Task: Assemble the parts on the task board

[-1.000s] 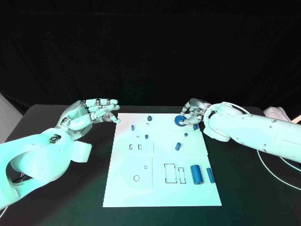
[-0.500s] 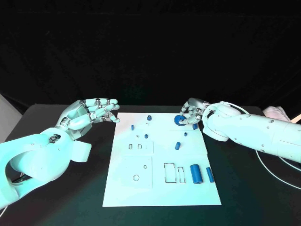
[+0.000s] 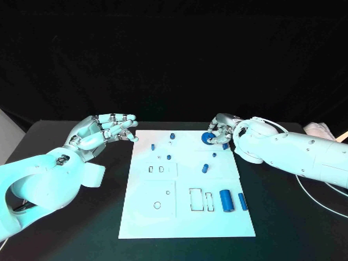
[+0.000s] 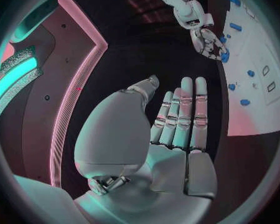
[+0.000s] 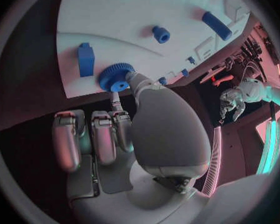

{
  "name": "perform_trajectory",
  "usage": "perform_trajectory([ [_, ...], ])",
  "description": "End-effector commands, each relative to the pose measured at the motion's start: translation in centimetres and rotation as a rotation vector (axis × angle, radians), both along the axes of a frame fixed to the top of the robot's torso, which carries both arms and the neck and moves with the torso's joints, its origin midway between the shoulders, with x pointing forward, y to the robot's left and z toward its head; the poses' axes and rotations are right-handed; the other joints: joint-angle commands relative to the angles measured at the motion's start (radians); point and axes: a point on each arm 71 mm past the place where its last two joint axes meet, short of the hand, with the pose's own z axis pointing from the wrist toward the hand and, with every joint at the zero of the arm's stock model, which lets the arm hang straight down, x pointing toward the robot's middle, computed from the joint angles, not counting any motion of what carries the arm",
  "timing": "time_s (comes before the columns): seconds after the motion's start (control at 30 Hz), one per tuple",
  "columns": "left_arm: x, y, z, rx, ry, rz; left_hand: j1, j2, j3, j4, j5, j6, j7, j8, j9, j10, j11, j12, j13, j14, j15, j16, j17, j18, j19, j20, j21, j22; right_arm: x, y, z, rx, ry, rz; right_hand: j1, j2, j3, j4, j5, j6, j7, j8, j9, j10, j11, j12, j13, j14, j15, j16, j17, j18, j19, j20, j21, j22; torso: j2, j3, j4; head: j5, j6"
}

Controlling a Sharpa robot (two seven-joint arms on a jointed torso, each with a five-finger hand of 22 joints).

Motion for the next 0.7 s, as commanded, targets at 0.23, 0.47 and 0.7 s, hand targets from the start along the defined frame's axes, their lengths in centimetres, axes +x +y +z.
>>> perform_trajectory([
  [0.23, -0.1, -0.3, 0.2, -0.006, -0.007, -0.021, -0.012, -0.002, 0.005, 0.001, -0.006, 0.005, 0.012, 0.002, 0.001, 0.008, -0.001, -0.005, 0.002, -0.007, 0.003, 0.006, 0.002, 0.017, -0.008, 0.002, 0.003, 0.001, -0.4, 0.8, 0.1, 0.02, -0.059, 0.021, -0.023, -0.015, 0.099, -0.008, 0.12, 0.062, -0.016, 0.027, 0.008, 0.056, -0.015, 0.01, 0.205, 0.106, -0.013, 0.006, 0.263, -0.022, 0.088, -0.013, 0.021, 0.235, 0.0, -0.0004, 0.0014, 0.002, 0.001],
  [0.47, -0.1, -0.2, 0.2, -0.006, -0.007, -0.02, -0.012, -0.002, 0.005, 0.001, -0.006, 0.005, 0.012, 0.002, 0.001, 0.008, -0.001, -0.005, 0.002, -0.007, 0.003, 0.006, 0.002, 0.017, -0.008, 0.002, 0.003, 0.001, -1.0, 2.3, 1.3, 0.028, -0.159, 0.054, -0.034, -0.017, 0.12, -0.014, 0.125, 0.073, -0.02, 0.033, 0.01, 0.063, -0.019, 0.015, 0.212, 0.106, -0.017, 0.006, 0.263, -0.026, 0.096, -0.016, 0.032, 0.249, -0.001, -0.0006, 0.0011, 0.004, 0.001],
  [0.7, 0.0, -0.3, 0.1, -0.006, -0.007, -0.021, -0.012, -0.002, 0.005, 0.001, -0.006, 0.005, 0.012, 0.002, 0.001, 0.008, -0.001, -0.005, 0.002, -0.007, 0.003, 0.006, 0.002, 0.017, -0.008, 0.002, 0.003, 0.001, -2.4, 6.1, 2.7, 0.031, -0.243, 0.156, -0.046, -0.024, 0.126, -0.017, 0.115, 0.075, -0.022, 0.034, 0.011, 0.066, -0.021, 0.017, 0.215, 0.106, -0.019, 0.006, 0.263, -0.028, 0.101, -0.018, 0.038, 0.257, 0.0, -0.0001, 0.0019, 0.005, 0.004],
])
